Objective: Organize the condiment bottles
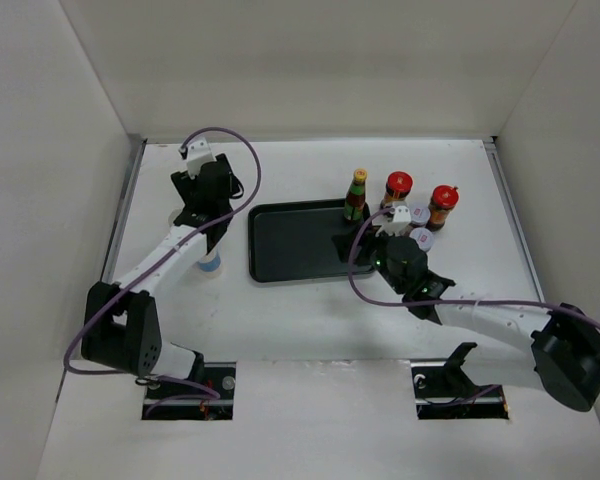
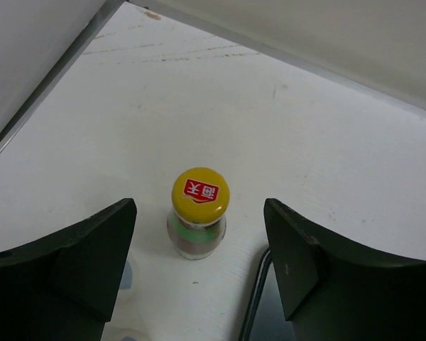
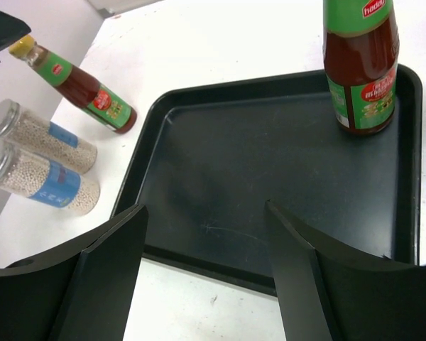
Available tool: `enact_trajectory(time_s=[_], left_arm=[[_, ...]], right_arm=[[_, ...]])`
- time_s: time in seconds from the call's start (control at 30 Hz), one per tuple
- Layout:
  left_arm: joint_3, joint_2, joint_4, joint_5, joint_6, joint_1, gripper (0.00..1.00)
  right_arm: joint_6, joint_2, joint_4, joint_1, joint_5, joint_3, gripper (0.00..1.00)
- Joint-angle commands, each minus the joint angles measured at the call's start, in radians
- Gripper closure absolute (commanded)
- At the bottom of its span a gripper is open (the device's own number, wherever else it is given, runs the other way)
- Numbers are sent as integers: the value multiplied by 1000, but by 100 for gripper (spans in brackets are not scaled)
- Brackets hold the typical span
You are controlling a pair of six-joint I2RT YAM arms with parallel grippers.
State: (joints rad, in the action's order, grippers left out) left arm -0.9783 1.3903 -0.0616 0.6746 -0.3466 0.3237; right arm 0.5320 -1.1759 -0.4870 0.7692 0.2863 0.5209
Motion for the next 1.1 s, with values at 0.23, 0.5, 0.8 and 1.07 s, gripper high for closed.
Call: enact_trajectory(time_s=[0.23, 0.5, 0.8, 1.07], left_arm=[[-99, 99, -24, -67, 6, -47, 37], [-112, 139, -41, -56, 14, -54, 53], [-91, 52, -92, -6, 27, -41, 82], [-203, -51, -127, 28, 150, 45, 84]], right_arm=[[6, -11, -59, 17, -15, 25, 27], [3, -4, -65, 18, -10, 19, 26], [-1, -24, -64, 21, -12, 25, 26], [2, -18, -78, 25, -3, 14, 26]])
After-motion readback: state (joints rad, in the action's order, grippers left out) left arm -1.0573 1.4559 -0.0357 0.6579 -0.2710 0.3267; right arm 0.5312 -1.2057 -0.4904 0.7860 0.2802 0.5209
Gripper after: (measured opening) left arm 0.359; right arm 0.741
